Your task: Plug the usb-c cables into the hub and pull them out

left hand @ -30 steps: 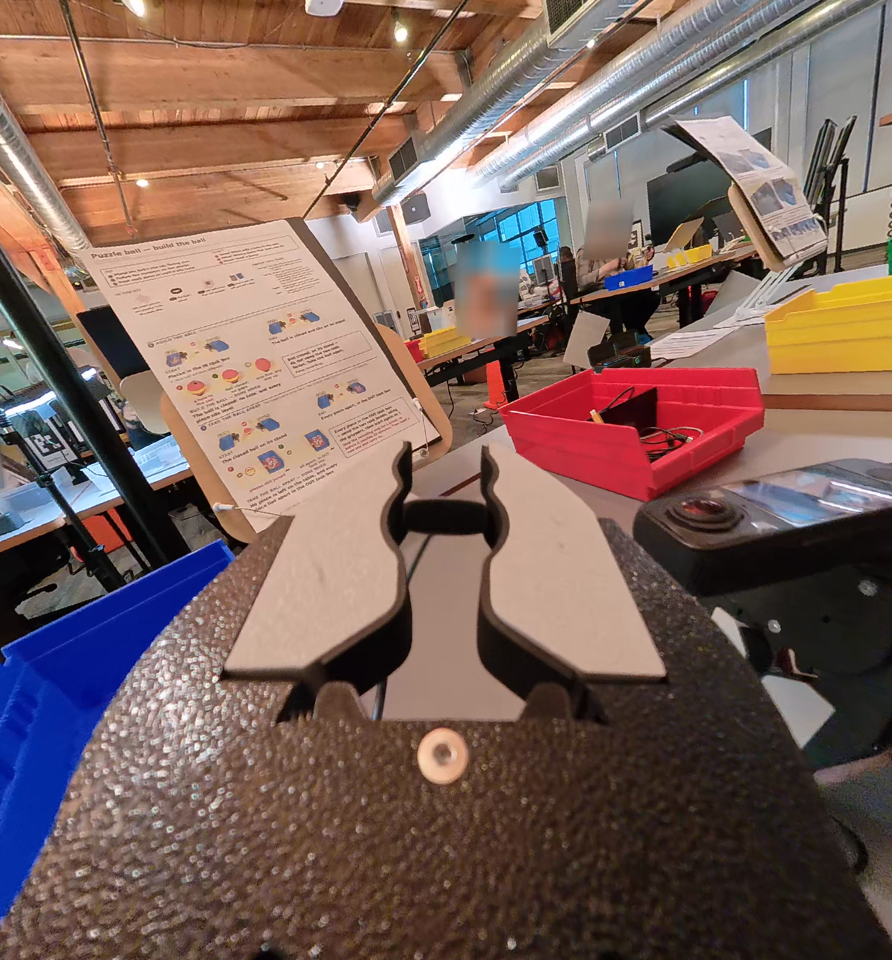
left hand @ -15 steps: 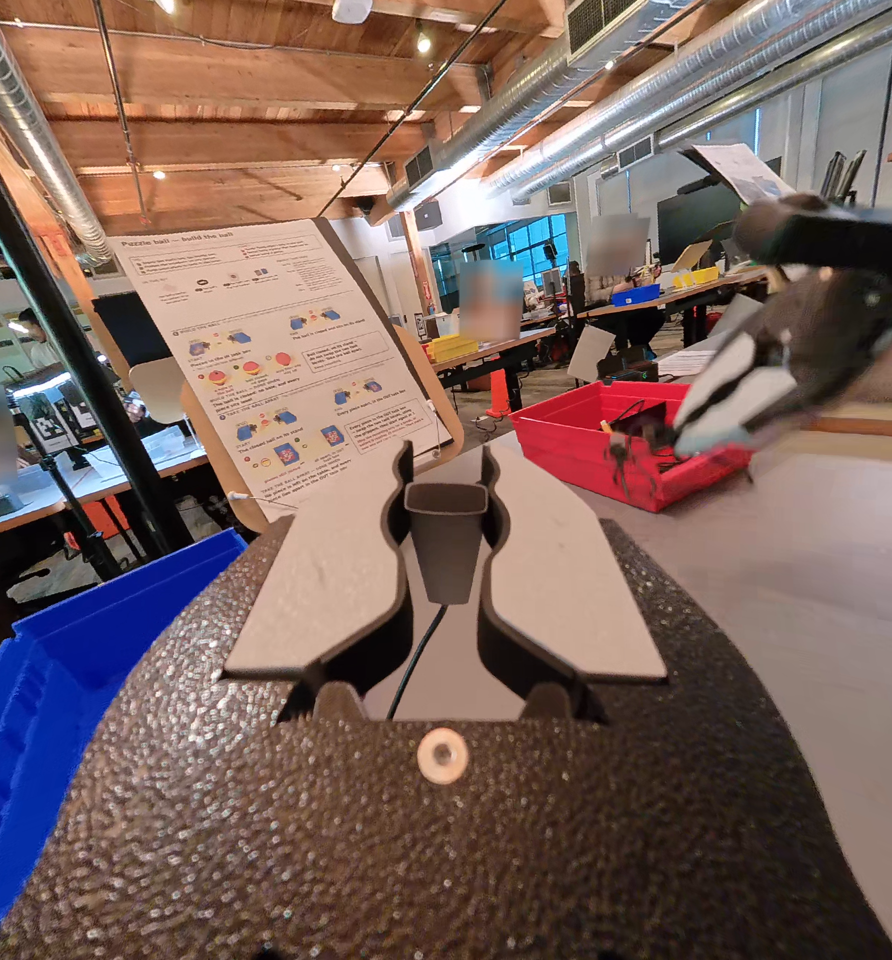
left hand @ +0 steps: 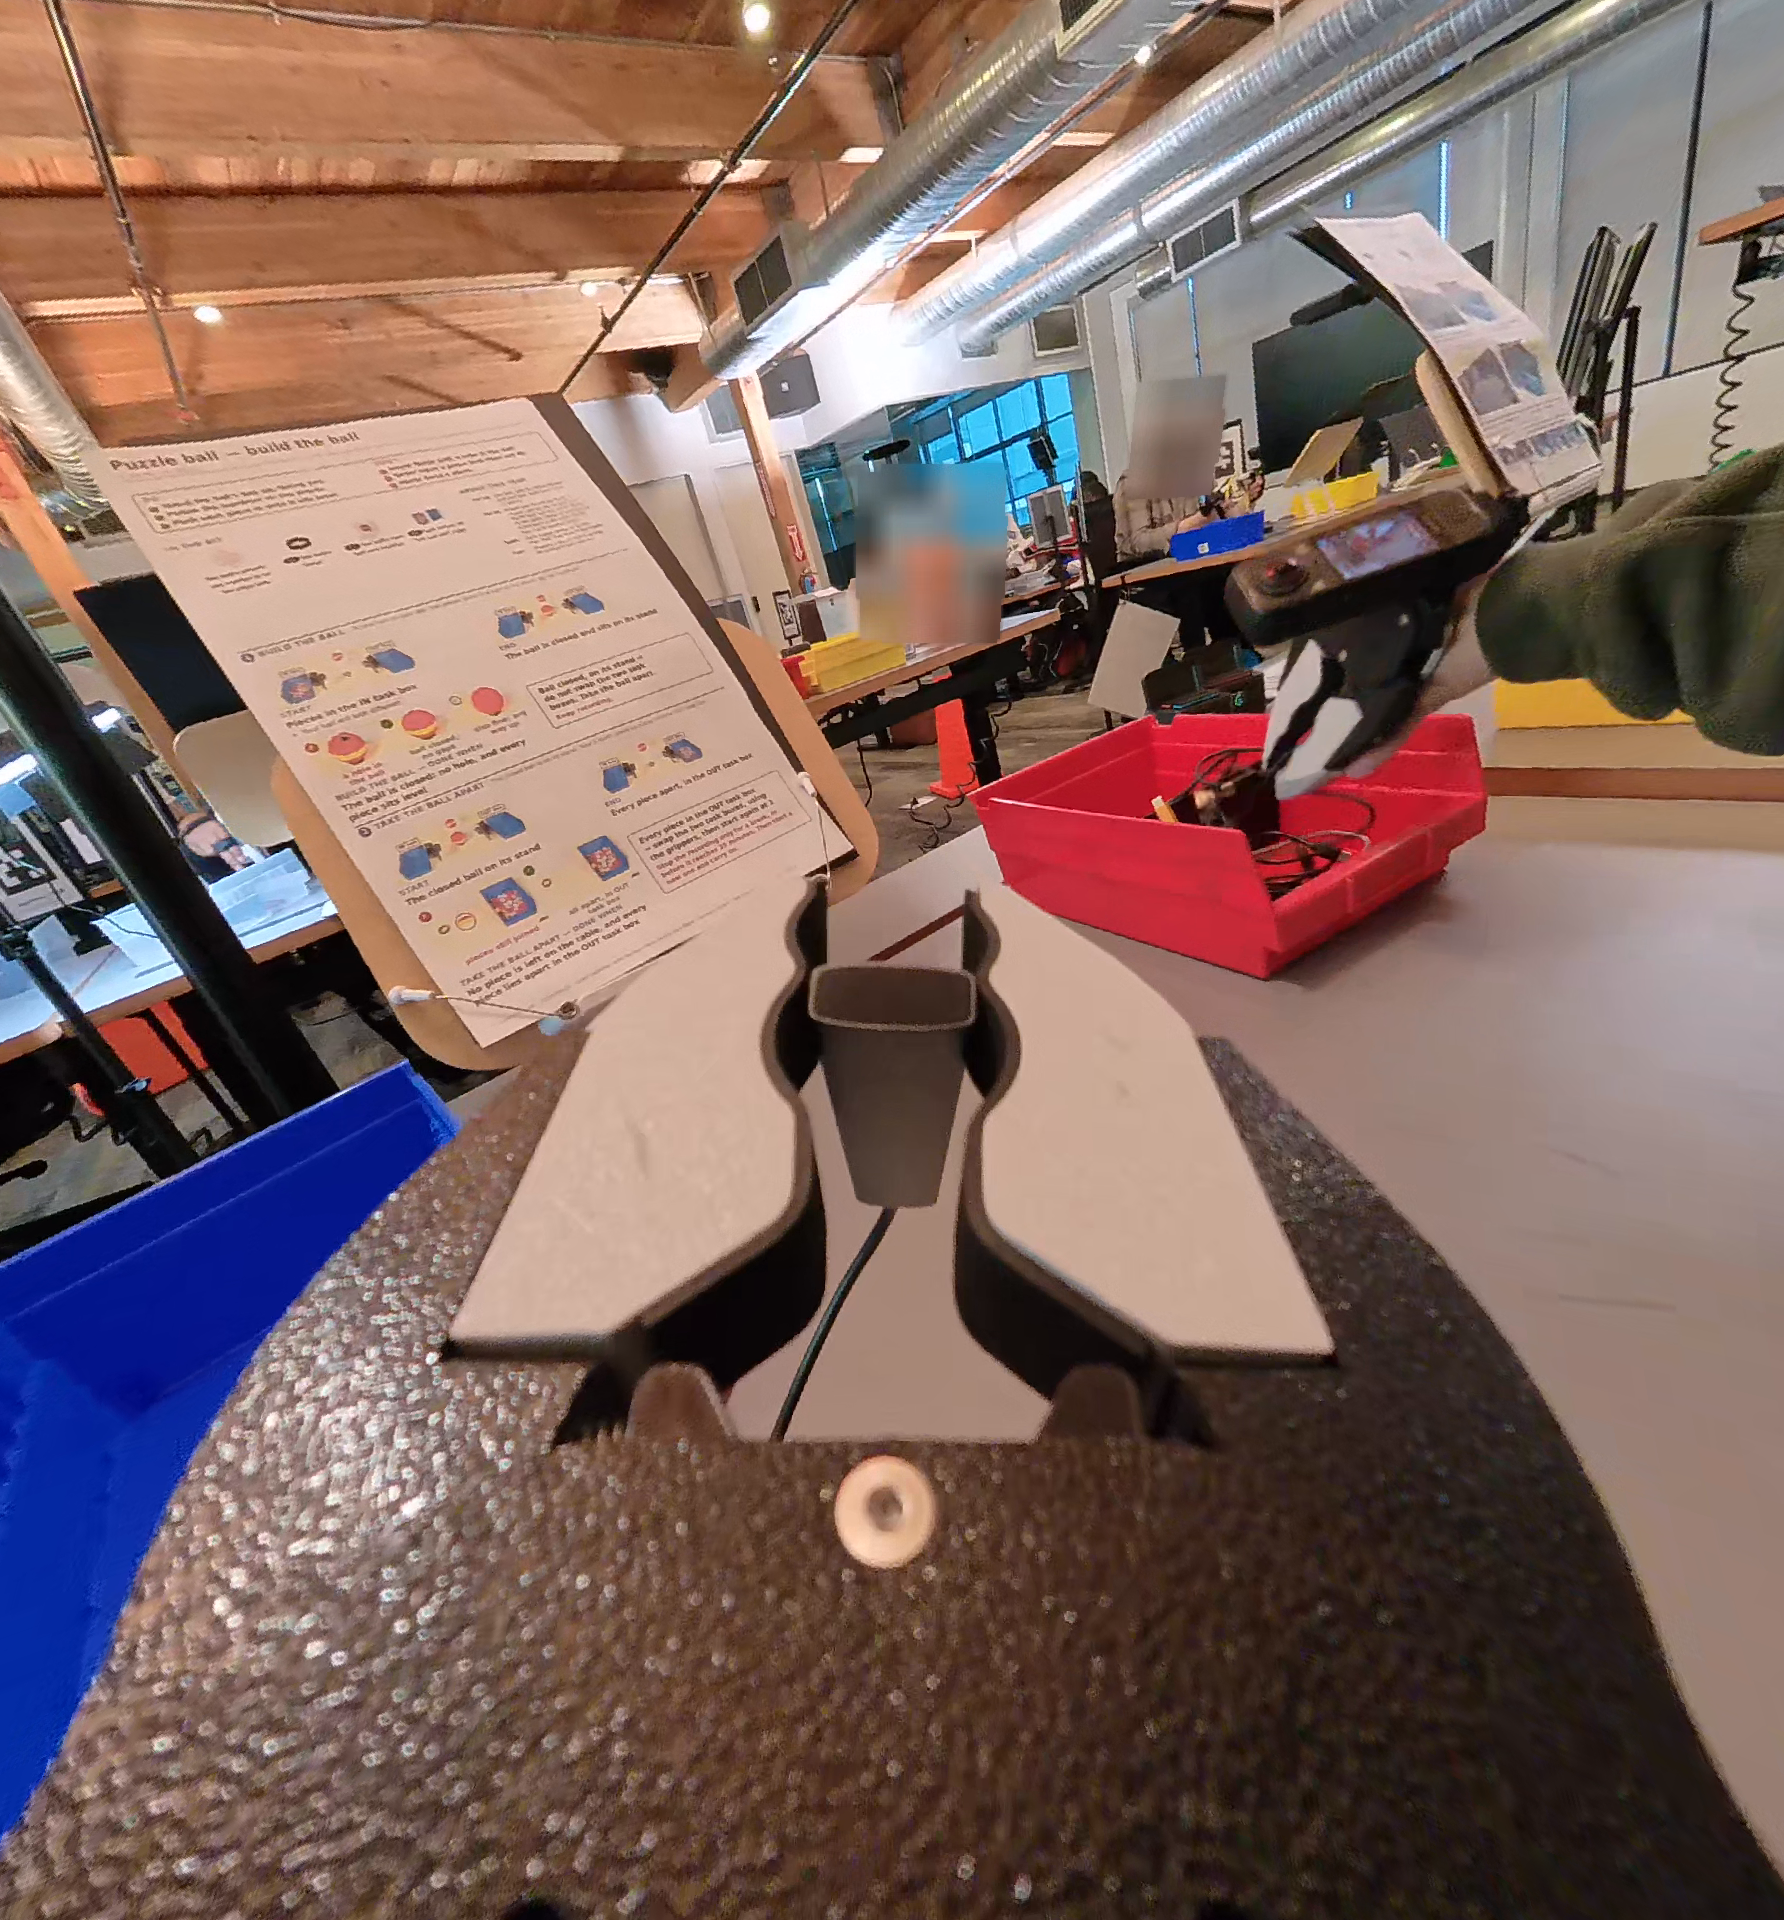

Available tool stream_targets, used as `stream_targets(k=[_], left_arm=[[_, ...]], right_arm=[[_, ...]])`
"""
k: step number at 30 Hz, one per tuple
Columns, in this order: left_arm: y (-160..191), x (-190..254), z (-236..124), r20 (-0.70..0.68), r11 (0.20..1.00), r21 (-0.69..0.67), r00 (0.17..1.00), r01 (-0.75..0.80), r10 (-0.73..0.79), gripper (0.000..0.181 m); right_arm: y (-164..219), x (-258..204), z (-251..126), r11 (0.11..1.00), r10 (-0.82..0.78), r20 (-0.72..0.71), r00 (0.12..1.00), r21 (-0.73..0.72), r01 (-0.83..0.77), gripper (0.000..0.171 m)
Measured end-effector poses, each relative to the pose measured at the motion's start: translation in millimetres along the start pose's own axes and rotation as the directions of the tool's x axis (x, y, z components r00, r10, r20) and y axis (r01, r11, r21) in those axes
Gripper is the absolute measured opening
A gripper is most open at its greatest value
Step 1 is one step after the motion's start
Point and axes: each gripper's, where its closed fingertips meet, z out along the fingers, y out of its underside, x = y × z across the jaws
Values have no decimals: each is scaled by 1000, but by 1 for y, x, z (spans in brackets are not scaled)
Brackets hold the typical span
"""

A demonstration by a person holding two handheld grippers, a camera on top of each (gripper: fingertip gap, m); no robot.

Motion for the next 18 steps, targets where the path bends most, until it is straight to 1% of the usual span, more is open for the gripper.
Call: stream_targets(k=[1,2,3,4,5,6,7,8,9,10,11,12,13,14,15,18], left_arm=[[1,0,1,1,1000,-1,1000,1,-1,25],[2,1,1,-4,1000,-6,1000,2,-2,25],[3,2,2,-5,1000,-8,1000,2,-2,25],[3,2,2,-5,1000,-6,1000,1,-1,25],[4,3,3,-11,1000,-4,1000,1,-1,25],[4,5,3,-24,1000,-3,1000,6,-6,25],[5,7,4,-39,1000,2,999,20,-20,25],[5,10,5,-61,999,11,997,39,-38,25],[5,14,6,-94,998,23,994,61,-59,25],[4,19,7,-130,996,36,988,86,-81,25],[3,24,7,-170,992,47,980,113,-104,25],[3,30,7,-215,988,54,968,145,-130,24],[2,35,7,-260,982,64,953,180,-158,24],[-1,39,6,-304,973,72,934,221,-189,24],[-3,44,4,-350,963,73,911,260,-220,24],[-9,55,-1,-450,946,72,857,316,-252,25]], right_arm=[[9,-1,6,999,23,11,1000,-36,-23,23],[21,3,8,990,100,-5,995,-102,-100,38],[28,15,6,970,195,-64,979,-135,-202,48],[27,24,1,953,274,-106,956,-106,-284,57],[17,30,-8,939,337,-116,934,-31,-342,66],[-2,33,-20,922,386,-102,917,86,-379,74],[-31,28,-37,889,415,-40,909,230,-396,77],[-67,9,-58,834,397,82,914,384,-397,78],[-108,-22,-87,754,303,232,924,535,-381,79],[-144,-56,-119,649,180,347,920,661,-377,80],[-171,-93,-148,555,44,413,910,747,-366,81],[-191,-125,-170,482,-68,419,905,808,-338,78],[-206,-152,-184,427,-146,398,906,851,-306,77],[-219,-178,-192,391,-216,388,896,875,-285,76],[-229,-202,-197,369,-278,407,870,881,-294,75],[-249,-256,-204,333,-412,485,771,868,-368,70]])
